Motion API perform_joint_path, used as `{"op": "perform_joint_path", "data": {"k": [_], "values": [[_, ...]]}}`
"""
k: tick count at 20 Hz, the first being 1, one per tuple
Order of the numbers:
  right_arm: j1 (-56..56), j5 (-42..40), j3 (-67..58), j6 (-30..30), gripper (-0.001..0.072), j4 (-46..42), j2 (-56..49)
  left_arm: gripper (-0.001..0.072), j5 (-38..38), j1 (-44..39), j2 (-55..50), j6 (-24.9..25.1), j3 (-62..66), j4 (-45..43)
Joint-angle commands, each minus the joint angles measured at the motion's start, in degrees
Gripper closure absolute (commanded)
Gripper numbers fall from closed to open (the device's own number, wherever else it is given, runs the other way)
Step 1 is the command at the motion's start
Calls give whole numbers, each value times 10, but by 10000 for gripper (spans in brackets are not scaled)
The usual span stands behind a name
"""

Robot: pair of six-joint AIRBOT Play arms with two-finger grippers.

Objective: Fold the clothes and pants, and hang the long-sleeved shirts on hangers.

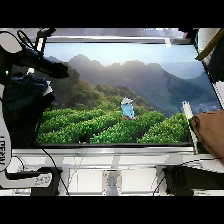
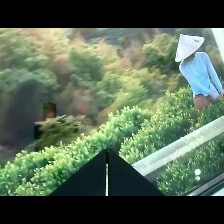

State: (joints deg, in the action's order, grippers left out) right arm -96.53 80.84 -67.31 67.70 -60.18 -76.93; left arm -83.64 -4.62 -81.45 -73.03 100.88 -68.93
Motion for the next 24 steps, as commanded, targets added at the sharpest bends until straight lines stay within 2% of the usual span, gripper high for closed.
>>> {"op": "perform_joint_path", "data": {"k": [1, 3, 7, 8, 10, 12, 14, 18, 21, 24], "values": [[-31, 114, 6, 33, 278, -24, 12, 700, 0, 0, 0, 0, 0, 0], [-31, 153, -10, 65, 279, 16, 39, 700, 0, 0, 0, 0, 0, 0], [21, 81, -7, 68, 280, 217, 130, 700, 0, 0, 0, 0, 0, 0], [65, 81, -7, 68, 316, 265, 141, 699, 0, 0, 0, 0, 0, 0], [196, 81, -8, 59, 517, 319, 159, 699, -1, 0, 0, -1, 0, 0], [348, 84, -8, 22, 672, 310, 174, 699, -7, 0, 0, -23, 0, 0], [496, 78, -8, 1, 677, 278, 182, 699, -26, 0, 0, -76, 0, 0], [735, 57, -8, 0, 677, 191, 182, 699, -28, 0, 0, -87, 0, 0], [844, 22, -8, 0, 677, 139, 181, 699, -28, 0, 0, -87, 0, 0], [896, 4, -8, 1, 678, 128, 181, 699, -28, 0, 0, -87, 0, 0]]}}
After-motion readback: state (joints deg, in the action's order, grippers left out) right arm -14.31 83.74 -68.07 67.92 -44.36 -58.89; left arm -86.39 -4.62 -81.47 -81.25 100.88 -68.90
